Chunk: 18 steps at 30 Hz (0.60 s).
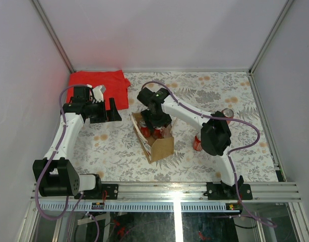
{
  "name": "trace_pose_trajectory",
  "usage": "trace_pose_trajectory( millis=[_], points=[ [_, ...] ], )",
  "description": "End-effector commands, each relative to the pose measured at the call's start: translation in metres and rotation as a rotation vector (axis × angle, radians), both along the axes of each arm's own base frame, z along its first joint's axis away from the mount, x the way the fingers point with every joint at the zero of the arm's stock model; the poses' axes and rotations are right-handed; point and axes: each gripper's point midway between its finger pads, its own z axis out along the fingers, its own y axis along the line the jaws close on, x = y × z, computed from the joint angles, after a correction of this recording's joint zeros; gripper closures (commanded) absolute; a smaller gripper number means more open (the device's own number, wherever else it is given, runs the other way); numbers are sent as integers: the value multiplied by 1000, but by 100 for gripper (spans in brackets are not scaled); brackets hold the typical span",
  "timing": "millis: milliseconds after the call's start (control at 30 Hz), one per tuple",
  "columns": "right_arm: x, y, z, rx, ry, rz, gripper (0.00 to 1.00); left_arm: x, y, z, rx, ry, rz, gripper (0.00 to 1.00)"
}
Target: Place the beverage into the canvas bag
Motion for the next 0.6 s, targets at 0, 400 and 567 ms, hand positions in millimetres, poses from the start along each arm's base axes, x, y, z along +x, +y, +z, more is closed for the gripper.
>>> trace_pose_trajectory(
  millis=[0, 400, 567],
  points=[
    [6, -5, 3, -27, -39, 11, 71, -2, -1, 3, -14, -17, -10, 0],
    [6, -8, 7, -34, -51, 8, 48, -2, -2, 3, -20, -15, -16, 0],
    [7, -7, 12, -28, -60, 1, 42, -2, -3, 3, -22, -15, -19, 0]
  ],
)
